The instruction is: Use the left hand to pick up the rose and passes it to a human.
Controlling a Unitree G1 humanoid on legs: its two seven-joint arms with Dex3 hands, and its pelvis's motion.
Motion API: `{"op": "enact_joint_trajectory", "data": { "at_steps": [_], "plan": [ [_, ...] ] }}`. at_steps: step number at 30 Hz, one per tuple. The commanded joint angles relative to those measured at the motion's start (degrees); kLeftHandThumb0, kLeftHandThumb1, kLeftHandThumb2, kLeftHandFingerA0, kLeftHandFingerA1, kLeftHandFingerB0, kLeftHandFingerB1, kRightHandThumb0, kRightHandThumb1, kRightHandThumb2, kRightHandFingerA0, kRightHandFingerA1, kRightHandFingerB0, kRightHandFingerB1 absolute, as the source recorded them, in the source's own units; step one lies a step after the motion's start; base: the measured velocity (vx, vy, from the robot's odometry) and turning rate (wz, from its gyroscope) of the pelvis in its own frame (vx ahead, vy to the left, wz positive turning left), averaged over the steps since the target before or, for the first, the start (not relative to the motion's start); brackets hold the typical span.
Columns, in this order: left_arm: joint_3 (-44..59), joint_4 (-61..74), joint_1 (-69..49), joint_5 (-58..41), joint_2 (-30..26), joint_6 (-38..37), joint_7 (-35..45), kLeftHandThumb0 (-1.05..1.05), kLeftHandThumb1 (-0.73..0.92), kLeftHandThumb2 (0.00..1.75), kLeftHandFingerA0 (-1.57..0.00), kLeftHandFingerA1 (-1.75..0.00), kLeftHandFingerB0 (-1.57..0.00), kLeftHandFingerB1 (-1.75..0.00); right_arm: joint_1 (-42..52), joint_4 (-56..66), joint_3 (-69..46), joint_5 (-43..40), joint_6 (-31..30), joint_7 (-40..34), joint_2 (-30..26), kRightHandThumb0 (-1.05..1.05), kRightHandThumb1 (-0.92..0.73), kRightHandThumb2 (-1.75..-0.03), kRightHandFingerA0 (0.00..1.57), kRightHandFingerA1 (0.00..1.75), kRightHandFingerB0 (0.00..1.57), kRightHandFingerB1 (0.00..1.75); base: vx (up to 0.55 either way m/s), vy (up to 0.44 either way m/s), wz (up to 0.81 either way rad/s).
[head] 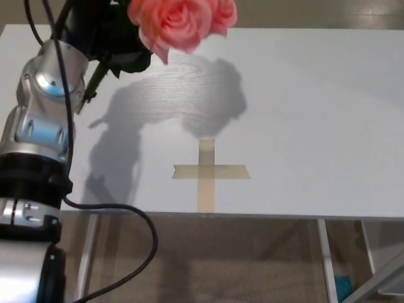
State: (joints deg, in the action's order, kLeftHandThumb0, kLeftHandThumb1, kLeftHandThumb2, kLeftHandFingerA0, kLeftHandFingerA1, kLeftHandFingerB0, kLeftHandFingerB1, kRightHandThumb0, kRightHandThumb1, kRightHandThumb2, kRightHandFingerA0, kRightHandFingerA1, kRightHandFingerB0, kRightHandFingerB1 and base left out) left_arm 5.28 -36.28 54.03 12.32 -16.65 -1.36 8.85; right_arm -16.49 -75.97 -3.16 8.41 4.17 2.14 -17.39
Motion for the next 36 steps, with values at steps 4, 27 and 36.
{"op": "enact_joint_trajectory", "data": {
  "at_steps": [4, 27, 36],
  "plan": [
    [9.41, 3.33, 3.38, -16.92, 5.76, 16.44, 5.89, -0.15, 0.81, 0.74, -0.96, -1.36, -0.75, -1.05, 0.20, -0.26, -0.16, -0.17, -0.79, 0.61, -0.34, -0.59, -0.66, -1.02, 0.55, 0.66, 0.33, 0.51, 0.00, 0.000, 0.00],
    [4.95, 10.11, -0.71, -20.03, 12.86, 24.57, 5.07, -0.18, 0.82, 0.65, -0.93, -1.52, -0.79, -1.01, 0.22, -0.28, 0.31, 0.20, -0.74, 0.54, -0.26, -0.59, -0.66, -1.02, 0.54, 0.65, 0.34, 0.51, 0.00, 0.000, 0.00],
    [3.60, 12.07, -1.17, -20.72, 15.30, 26.11, 3.94, -0.19, 0.83, 0.64, -0.94, -1.43, -0.77, -0.92, 0.03, -0.21, 0.03, -0.16, -0.73, 1.04, -0.19, -0.59, -0.66, -1.02, 0.54, 0.65, 0.34, 0.51, 0.00, 0.000, 0.00]
  ]
}}
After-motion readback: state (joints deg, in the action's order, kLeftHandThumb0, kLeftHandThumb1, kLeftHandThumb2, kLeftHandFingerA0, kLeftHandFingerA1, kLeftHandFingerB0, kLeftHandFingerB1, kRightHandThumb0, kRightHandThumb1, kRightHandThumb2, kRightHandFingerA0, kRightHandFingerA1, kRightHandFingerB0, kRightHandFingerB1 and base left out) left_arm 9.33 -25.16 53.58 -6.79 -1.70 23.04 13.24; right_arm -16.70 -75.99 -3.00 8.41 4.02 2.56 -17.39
